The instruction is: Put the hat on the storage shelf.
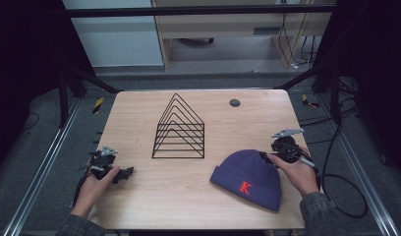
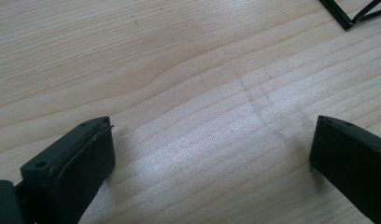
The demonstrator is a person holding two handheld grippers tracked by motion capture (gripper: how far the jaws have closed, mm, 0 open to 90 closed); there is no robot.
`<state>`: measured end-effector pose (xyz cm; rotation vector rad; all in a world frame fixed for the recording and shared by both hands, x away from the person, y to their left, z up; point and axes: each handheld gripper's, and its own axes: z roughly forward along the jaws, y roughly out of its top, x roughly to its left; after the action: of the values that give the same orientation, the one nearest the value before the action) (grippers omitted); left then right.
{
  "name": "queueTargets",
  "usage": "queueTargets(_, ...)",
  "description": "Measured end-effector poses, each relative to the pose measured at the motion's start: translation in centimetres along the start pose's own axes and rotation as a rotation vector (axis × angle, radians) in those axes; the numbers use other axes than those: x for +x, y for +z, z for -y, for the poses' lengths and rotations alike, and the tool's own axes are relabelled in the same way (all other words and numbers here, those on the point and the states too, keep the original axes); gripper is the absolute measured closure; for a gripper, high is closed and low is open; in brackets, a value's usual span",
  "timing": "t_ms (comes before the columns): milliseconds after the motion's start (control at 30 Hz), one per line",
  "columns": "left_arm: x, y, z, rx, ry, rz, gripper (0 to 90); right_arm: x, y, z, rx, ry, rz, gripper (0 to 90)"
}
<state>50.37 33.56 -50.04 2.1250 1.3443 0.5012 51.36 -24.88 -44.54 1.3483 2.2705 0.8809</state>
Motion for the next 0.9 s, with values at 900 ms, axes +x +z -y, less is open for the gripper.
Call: queueTargets(900,-0.3,0.1,-0.2,0.008,0.029,0.018,0.0,0.1,3.5,-1.5,0.08,0.012,-0.06,52.6)
